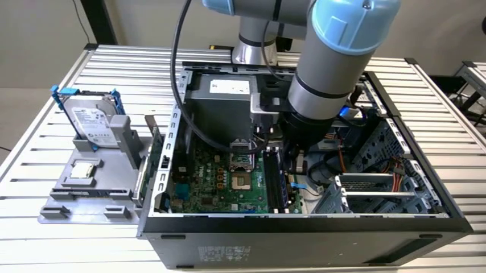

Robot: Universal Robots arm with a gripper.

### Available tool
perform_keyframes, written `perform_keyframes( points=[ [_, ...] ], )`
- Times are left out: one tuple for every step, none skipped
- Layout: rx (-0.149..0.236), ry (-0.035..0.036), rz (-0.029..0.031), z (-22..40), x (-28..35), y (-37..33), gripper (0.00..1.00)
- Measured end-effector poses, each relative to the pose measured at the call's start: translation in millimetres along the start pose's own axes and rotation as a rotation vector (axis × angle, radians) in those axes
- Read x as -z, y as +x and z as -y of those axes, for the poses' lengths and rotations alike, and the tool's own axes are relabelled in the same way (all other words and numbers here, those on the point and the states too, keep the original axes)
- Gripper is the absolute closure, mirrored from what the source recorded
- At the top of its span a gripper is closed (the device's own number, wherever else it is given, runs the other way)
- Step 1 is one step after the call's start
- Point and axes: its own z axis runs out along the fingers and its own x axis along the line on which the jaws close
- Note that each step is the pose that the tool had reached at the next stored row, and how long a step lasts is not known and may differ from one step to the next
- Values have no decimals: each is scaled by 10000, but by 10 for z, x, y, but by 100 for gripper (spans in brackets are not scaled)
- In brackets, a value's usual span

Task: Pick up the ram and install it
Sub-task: 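Press down the ram until it locks into place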

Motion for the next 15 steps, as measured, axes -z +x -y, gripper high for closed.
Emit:
perform_keyframes(
  points=[
    [0, 1, 4, 1, -19, 11, 100],
    [-1, 0, 3, 1, -37, 14, 100],
    [-2, 0, 3, 1, -55, 16, 100],
    [-2, -3, 0, 2, -72, 20, 100],
    [-1, -6, 1, 3, -90, 22, 100],
    [-1, -6, 2, 3, -108, 24, 100],
    [-2, -9, -6, 3, -123, 25, 100],
    [-2, -12, -16, 4, -138, 27, 100],
    [-2, -12, -9, 4, -159, 28, 100],
    [-2, -13, -13, 5, -176, 29, 100],
    [-2, -14, -16, 6, -192, 31, 100],
    [-2, -15, -23, 6, -193, 29, 100],
    [-2, -16, -28, 6, -172, 25, 100],
    [-2, -11, 14, 5, -144, 22, 100],
    [-2, -10, 25, 5, -104, 19, 100]
  ],
)
